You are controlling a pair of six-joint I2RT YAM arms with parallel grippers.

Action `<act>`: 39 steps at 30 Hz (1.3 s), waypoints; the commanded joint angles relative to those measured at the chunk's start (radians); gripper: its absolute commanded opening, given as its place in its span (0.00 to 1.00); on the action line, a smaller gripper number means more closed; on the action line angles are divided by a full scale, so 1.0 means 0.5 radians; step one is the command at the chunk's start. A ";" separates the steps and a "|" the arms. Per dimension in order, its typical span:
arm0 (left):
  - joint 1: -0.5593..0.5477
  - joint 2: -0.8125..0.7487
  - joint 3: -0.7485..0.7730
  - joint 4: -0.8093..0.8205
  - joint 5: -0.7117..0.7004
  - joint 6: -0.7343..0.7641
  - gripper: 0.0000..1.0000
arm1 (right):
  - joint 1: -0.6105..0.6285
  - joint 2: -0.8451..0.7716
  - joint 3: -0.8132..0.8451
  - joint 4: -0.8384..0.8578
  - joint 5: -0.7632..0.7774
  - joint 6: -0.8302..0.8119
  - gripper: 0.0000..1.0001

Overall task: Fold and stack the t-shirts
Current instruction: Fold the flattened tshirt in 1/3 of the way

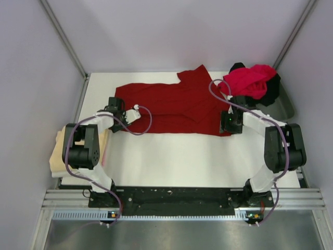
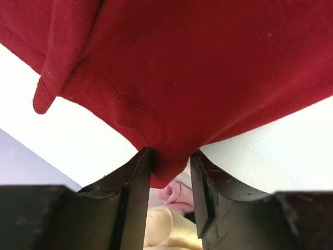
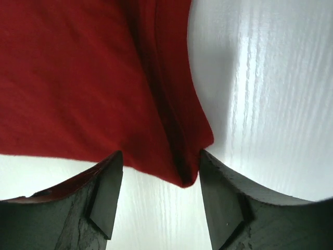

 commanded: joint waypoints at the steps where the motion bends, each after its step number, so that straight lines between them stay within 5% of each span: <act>1: -0.007 0.091 0.003 0.206 -0.038 -0.035 0.31 | -0.071 0.112 0.051 0.207 -0.115 0.061 0.47; 4: -0.007 0.029 -0.030 0.163 -0.005 -0.063 0.00 | -0.102 0.127 0.029 0.195 -0.112 0.092 0.14; 6: -0.007 -0.026 -0.052 0.077 -0.029 -0.072 0.00 | -0.157 0.084 -0.014 0.140 -0.078 0.110 0.00; 12: -0.004 -0.286 -0.181 -0.285 -0.155 -0.002 0.00 | -0.215 -0.345 -0.124 -0.219 0.189 0.089 0.00; 19: -0.038 -0.483 -0.291 -0.757 0.032 0.004 0.00 | -0.218 -0.499 -0.106 -0.606 0.195 0.073 0.00; 22: -0.050 -0.517 -0.334 -0.843 0.017 0.020 0.12 | -0.218 -0.532 -0.124 -0.625 0.168 0.135 0.00; 23: -0.056 -0.523 -0.353 -0.865 -0.007 0.032 0.21 | -0.215 -0.514 -0.118 -0.625 0.173 0.138 0.01; 25: -0.056 -0.532 -0.359 -0.896 -0.053 0.066 0.36 | -0.221 -0.459 -0.097 -0.637 0.225 0.126 0.36; 27: -0.056 -0.532 -0.331 -0.929 -0.066 0.081 0.41 | -0.230 -0.413 -0.063 -0.673 0.302 0.104 0.51; 33: -0.053 -0.612 -0.028 -0.829 0.109 -0.041 0.42 | -0.136 -0.649 0.106 -0.616 0.291 0.043 0.51; 39: -0.038 -0.542 0.055 -0.482 0.422 0.001 0.37 | 0.624 -0.613 0.121 -0.171 -0.241 -0.793 0.49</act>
